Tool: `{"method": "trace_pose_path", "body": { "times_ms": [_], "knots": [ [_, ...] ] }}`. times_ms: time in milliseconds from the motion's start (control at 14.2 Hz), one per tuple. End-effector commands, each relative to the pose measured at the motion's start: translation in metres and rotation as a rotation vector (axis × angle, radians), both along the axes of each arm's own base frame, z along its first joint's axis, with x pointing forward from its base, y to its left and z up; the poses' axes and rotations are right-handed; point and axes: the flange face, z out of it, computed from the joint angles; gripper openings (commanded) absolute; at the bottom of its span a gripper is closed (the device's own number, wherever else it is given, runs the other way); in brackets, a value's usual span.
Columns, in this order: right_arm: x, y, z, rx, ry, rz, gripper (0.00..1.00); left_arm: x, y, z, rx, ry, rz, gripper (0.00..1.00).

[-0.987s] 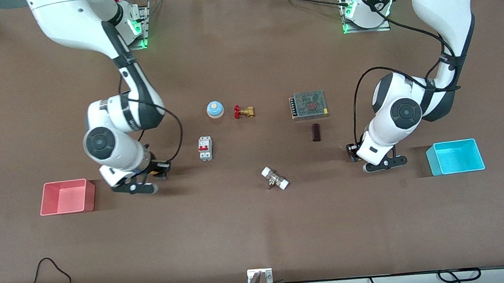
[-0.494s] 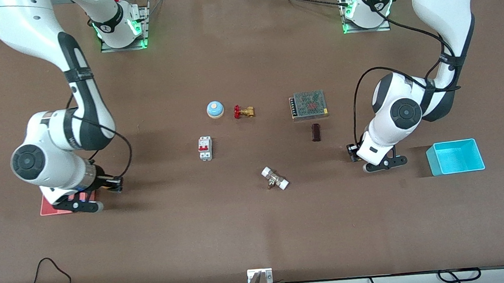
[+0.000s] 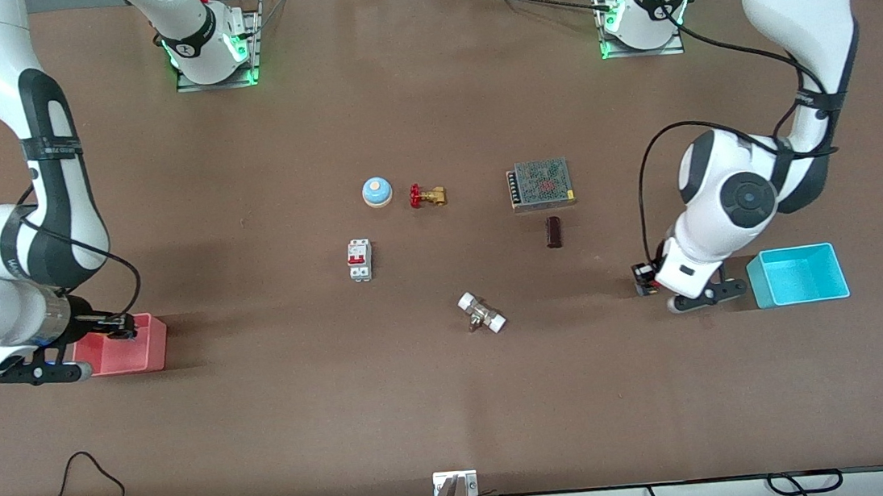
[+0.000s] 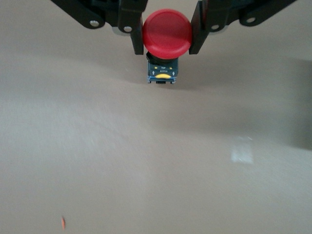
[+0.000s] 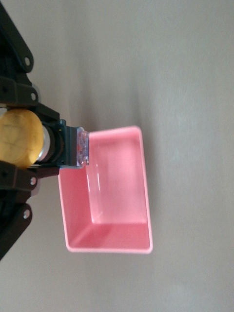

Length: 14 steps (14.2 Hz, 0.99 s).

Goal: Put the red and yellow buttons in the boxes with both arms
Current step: 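Carry the yellow button toward pink box while left gripper carries red button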

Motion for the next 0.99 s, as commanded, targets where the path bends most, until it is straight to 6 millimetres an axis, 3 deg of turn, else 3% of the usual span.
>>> {"method": "trace_pose_path", "body": {
  "times_ms": [0, 423, 705, 917],
  "knots": [
    [0.002, -0.025, -0.013, -0.007, 0.026, 0.041, 0.0, 0.013, 0.032, 0.031, 0.031, -0.01, -0.006, 0.3],
    [0.024, -0.031, -0.049, -0.033, 0.035, 0.068, 0.0, 0.032, 0.135, 0.07, 0.042, 0.037, -0.091, 0.3],
    [0.028, -0.031, -0.068, -0.037, 0.01, 0.07, 0.0, 0.028, 0.209, 0.075, 0.044, 0.034, -0.157, 0.3],
    [0.025, -0.046, -0.079, -0.01, 0.019, 0.063, 0.02, 0.025, 0.241, 0.076, 0.043, 0.029, -0.201, 0.3]
  ]
}}
